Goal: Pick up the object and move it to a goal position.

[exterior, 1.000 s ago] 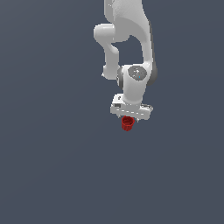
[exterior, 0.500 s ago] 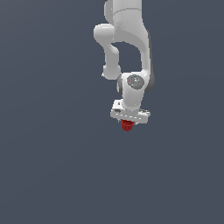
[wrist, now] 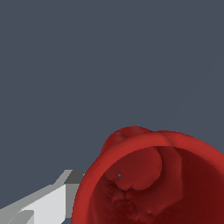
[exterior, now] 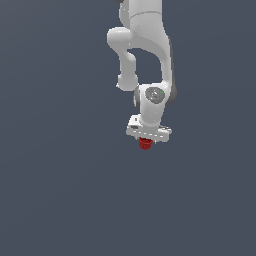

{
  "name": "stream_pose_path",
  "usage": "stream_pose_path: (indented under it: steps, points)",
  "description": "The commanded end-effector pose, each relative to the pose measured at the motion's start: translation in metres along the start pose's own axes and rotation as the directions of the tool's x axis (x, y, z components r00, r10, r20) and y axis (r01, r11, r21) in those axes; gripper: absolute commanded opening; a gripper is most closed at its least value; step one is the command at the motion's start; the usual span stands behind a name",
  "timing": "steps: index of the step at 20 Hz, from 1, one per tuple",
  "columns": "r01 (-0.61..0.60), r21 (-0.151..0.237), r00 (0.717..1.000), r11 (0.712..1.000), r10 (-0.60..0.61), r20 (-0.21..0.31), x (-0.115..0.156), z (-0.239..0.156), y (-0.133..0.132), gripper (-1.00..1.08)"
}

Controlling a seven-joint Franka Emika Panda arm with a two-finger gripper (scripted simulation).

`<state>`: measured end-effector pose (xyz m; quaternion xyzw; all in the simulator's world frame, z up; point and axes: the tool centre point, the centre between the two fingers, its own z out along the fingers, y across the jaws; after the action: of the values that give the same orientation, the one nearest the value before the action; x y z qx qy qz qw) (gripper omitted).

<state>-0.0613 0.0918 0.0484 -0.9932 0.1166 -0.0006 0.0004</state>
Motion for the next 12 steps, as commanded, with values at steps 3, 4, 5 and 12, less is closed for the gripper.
stream_pose_path:
  steps: [3,4,5,12]
  points:
    - [-0.001,-0.001,1.000,1.000,0.001,0.001,0.000,0.001,0.001,-1.00]
    - [0.000,0.000,1.000,1.000,0.000,0.000,0.000,0.000,0.000,-1.00]
    - [0.000,0.000,1.000,1.000,0.000,0.000,0.000,0.000,0.000,-1.00]
    - [0.000,0.000,1.000,1.000,0.000,0.000,0.013,-0.002,0.019,-1.00]
